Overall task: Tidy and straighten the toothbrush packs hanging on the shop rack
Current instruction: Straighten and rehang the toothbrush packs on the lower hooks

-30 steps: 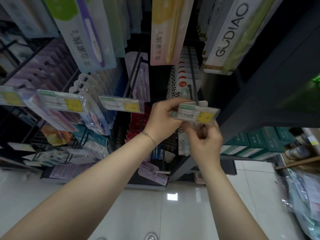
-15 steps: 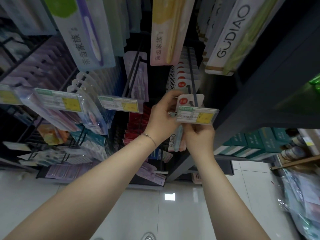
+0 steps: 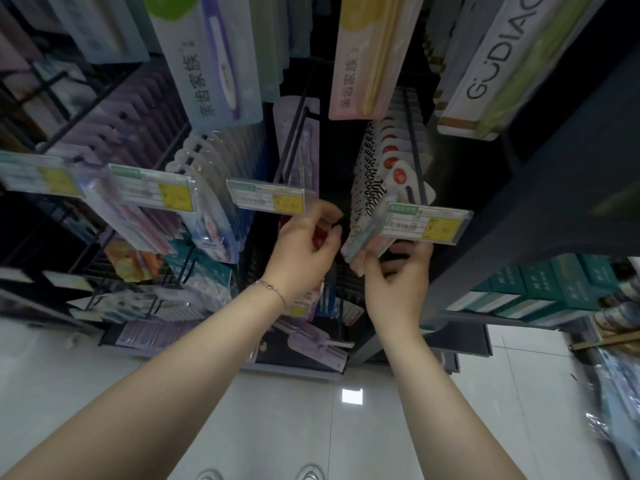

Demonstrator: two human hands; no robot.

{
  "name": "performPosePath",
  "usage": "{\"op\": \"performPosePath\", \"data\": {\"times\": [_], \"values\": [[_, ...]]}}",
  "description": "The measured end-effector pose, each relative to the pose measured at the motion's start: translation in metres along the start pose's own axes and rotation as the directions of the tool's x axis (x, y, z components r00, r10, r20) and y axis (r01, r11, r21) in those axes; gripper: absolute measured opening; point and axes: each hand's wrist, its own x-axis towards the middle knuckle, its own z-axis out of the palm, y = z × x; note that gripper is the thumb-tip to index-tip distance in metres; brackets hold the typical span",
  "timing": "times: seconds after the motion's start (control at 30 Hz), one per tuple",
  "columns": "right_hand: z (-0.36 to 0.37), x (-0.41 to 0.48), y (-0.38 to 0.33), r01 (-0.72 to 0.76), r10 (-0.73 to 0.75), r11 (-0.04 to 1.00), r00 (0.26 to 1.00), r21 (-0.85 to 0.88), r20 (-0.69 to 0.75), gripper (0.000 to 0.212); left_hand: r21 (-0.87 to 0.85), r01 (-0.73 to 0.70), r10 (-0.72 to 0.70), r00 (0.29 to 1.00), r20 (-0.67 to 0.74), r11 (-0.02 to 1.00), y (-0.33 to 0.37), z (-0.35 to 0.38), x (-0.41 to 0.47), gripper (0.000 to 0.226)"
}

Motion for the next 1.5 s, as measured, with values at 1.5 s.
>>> {"op": "performPosePath", "data": {"times": [1.5], "values": [[0.197, 0.120, 0.083, 0.078, -0.142, 0.957, 0.966, 0.279, 0.215, 0.051, -0.160, 0.059, -0.090, 0.976, -0.198, 0.985, -0.164, 0.027, 0.113, 0.055]]}}
